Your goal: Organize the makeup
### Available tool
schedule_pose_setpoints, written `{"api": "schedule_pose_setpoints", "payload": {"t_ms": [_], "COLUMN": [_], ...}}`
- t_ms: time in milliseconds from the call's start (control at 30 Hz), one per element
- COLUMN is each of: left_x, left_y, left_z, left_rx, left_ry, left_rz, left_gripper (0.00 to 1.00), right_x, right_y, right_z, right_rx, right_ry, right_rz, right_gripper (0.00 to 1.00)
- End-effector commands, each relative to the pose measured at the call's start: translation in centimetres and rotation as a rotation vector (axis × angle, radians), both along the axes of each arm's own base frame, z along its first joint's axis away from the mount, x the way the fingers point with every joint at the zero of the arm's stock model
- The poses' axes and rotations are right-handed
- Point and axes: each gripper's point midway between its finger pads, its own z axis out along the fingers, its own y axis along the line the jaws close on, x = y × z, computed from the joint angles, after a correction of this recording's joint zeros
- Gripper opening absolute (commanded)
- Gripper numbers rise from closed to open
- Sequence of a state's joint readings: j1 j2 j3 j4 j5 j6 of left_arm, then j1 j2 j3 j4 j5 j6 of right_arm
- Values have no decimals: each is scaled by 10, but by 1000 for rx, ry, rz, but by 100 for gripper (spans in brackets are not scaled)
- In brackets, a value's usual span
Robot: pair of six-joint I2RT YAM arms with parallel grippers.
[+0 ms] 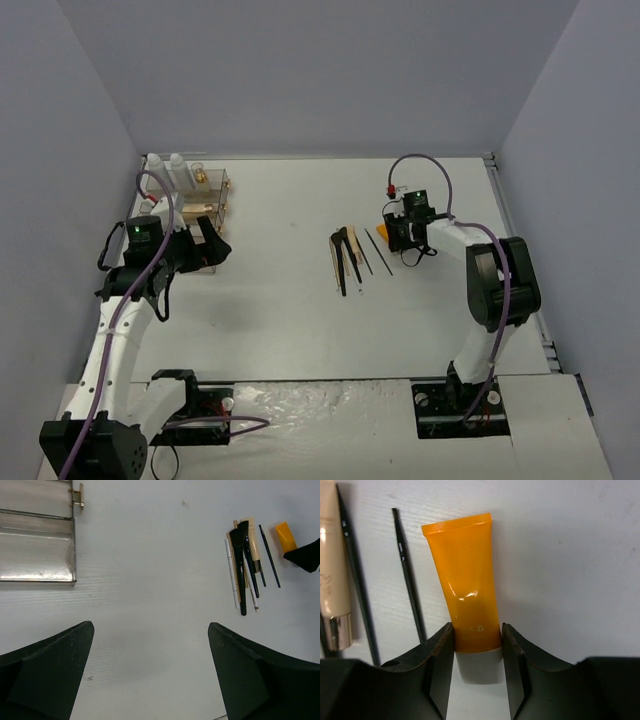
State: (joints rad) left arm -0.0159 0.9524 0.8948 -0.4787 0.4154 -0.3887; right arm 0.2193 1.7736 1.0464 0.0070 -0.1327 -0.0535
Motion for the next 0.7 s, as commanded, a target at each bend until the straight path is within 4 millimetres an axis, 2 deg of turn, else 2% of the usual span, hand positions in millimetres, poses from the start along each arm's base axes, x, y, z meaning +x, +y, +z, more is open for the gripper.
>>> {"api": "schedule_pose_setpoints", "payload": {"t_ms": [0, 100, 133, 167, 333, 400, 467, 667], "left_x": [8, 4, 3, 1, 5, 3, 4, 2], "left_y": [-43, -79, -85, -98, -127, -138, -149, -173], "left_z": [43, 61, 63, 70, 91, 95, 101, 102], "left_rx": [-127, -210, -224, -261, -335, -347, -356, -373], "left_ry": [-79, -104, -108, -119, -167, -173, -191, -203], "left_rz": [-82, -136, -141, -159, -141, -153, -148, -159], "left_gripper": [97, 97, 97, 97, 97, 97, 97, 97], "right_x": [-7, -31, -36, -49, -93, -102, -122, -143], "right_y": [47, 90, 100, 118, 181, 194, 218, 243], "right_z": [91, 122, 128, 139, 185, 196, 208, 216], "right_rx": [113, 159, 182, 219, 381, 422, 484, 557], "right_ry": [-205, -273, -283, -301, -390, -414, -429, -431], "right_rz": [100, 202, 219, 256, 378, 401, 447, 485], "right_gripper": [11, 11, 11, 10, 9, 9, 9, 9]}}
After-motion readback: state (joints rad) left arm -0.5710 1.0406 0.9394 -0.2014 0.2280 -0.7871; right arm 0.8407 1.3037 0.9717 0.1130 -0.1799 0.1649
